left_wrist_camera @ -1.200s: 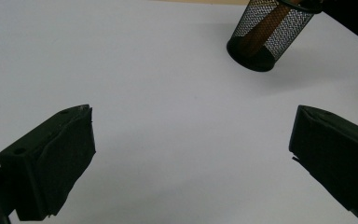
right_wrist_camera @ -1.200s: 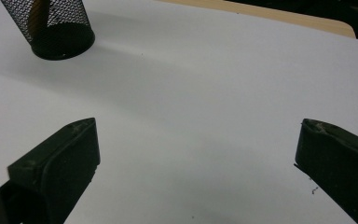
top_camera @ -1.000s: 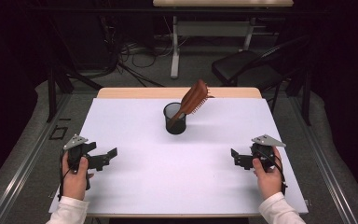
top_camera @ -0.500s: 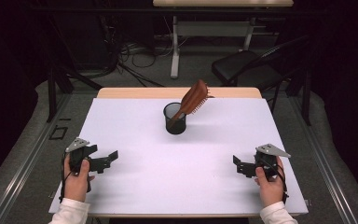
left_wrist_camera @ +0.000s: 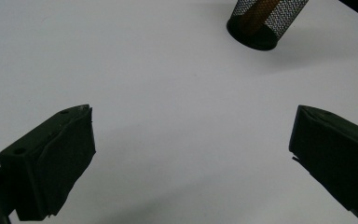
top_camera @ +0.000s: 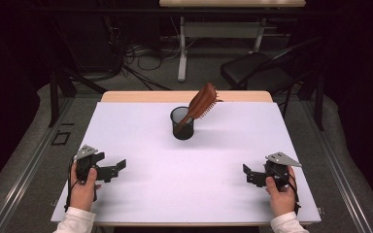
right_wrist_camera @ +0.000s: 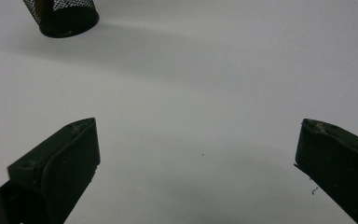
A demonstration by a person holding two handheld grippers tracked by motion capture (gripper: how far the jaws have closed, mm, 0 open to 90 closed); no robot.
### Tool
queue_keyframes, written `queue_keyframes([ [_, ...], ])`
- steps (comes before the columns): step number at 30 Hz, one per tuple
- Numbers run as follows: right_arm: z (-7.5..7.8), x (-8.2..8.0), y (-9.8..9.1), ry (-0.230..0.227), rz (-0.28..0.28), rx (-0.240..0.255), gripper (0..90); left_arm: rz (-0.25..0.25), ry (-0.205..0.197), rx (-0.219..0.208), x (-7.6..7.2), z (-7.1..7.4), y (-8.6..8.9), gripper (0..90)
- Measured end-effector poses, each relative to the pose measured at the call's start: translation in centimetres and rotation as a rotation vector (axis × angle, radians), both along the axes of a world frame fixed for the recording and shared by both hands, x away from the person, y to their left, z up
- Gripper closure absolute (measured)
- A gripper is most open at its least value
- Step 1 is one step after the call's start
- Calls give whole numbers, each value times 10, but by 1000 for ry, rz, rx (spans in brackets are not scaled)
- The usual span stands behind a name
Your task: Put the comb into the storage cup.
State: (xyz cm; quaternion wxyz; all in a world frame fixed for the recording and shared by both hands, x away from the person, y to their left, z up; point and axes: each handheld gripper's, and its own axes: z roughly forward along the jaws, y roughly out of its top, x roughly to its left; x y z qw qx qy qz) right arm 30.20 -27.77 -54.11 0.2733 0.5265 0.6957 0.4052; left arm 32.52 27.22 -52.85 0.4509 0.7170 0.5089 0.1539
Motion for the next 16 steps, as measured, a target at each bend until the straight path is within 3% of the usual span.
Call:
queue_keyframes([
  [16,-3,1,-4,7,-8,-7,0,-6,0,12,1,-2,-1,5],
])
